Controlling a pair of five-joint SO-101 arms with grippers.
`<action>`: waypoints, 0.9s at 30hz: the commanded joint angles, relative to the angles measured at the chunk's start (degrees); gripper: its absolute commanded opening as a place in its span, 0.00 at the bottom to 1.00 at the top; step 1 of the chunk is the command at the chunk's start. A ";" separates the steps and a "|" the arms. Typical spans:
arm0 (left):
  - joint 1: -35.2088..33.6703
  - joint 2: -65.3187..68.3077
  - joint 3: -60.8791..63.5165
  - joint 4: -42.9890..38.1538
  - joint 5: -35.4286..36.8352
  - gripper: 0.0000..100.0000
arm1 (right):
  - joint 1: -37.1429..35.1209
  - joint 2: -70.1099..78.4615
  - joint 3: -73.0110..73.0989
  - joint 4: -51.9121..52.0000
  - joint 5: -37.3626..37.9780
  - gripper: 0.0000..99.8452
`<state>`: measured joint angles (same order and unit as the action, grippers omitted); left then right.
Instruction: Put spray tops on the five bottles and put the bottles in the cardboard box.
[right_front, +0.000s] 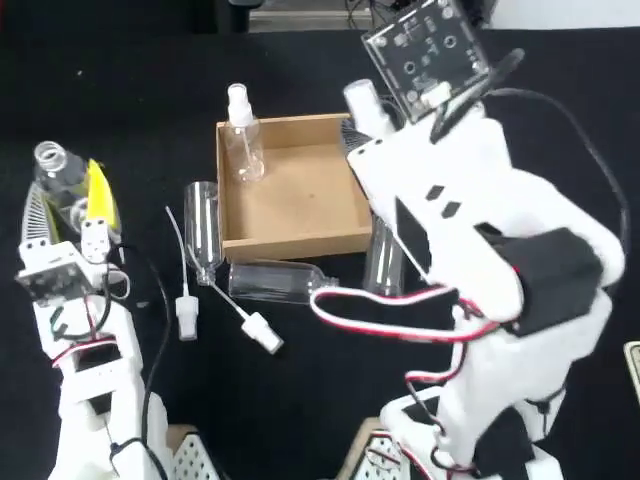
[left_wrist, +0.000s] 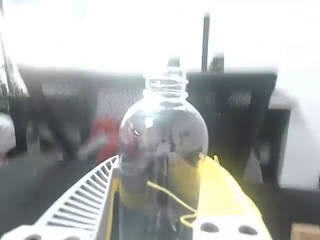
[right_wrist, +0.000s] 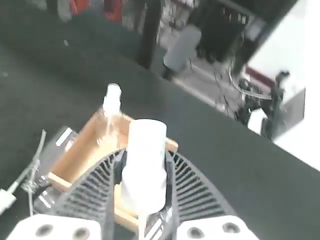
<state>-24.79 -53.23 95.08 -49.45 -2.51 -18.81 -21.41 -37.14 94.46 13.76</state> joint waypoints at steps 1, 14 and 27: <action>0.75 -1.23 1.71 -3.25 0.44 0.03 | -3.25 -1.80 -4.53 -6.07 -2.46 0.01; 4.53 -1.23 1.71 -3.34 0.53 0.03 | -22.68 -1.54 -3.56 -30.15 -10.64 0.01; 18.59 -1.14 1.71 -8.00 0.44 0.03 | -23.91 -1.54 14.11 -58.64 -10.64 0.01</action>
<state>-7.30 -53.23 95.08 -55.52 -2.59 -42.02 -21.41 -24.92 42.51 3.30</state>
